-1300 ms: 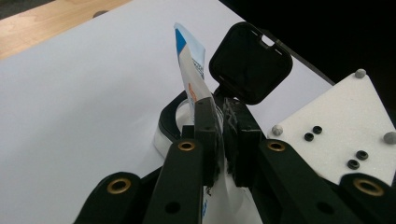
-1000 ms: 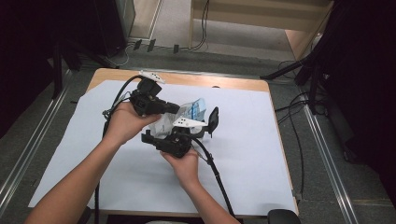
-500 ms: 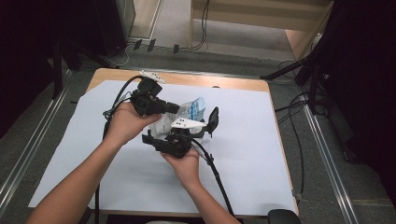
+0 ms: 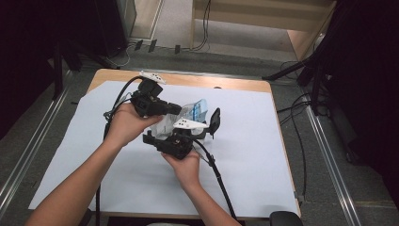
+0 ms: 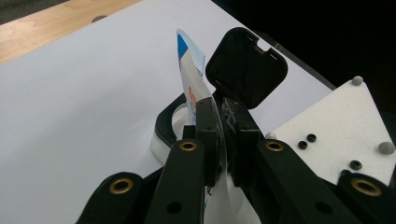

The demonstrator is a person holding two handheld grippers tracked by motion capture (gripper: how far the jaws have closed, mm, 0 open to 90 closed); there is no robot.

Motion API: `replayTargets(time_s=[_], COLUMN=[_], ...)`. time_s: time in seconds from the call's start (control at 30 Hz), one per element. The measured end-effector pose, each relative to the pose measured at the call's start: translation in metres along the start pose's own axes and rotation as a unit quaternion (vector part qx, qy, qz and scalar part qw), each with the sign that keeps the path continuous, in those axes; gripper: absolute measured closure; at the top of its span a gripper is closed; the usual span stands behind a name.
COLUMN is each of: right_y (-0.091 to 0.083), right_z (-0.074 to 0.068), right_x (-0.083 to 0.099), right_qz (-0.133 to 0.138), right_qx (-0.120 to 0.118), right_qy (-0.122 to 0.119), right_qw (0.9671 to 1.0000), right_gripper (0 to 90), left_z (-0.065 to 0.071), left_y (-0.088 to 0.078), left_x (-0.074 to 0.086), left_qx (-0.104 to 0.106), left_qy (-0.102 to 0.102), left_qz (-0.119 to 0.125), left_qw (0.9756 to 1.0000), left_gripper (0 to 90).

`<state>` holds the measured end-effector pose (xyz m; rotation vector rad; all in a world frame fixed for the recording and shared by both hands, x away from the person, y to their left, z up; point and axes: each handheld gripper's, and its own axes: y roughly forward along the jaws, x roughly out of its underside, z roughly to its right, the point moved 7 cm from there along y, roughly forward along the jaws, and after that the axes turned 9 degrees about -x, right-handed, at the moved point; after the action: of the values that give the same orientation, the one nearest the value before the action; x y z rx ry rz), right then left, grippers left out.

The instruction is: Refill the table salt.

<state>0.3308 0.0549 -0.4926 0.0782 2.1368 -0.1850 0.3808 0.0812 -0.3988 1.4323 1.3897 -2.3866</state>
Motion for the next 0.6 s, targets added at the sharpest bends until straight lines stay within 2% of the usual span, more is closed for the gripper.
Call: replayTargets(time_s=[0.33,0.6], right_y=[-0.0003,0.0], right_z=[-0.0007,0.0015], right_x=[-0.0017,-0.0006], right_qz=[0.01,0.003], right_qx=[-0.012,-0.012], right_qy=[0.007,0.015], right_qw=[0.9998,0.9998], right_gripper=[71.9,69.9], left_z=[0.0018,0.0026], left_y=[0.0,0.0021], left_x=[-0.0018,-0.0015], left_qx=[0.002,-0.014], left_qy=[0.001,0.005], left_qz=[0.004,-0.001], left_qw=[1.0,0.9999], left_gripper=[85.3,87.9])
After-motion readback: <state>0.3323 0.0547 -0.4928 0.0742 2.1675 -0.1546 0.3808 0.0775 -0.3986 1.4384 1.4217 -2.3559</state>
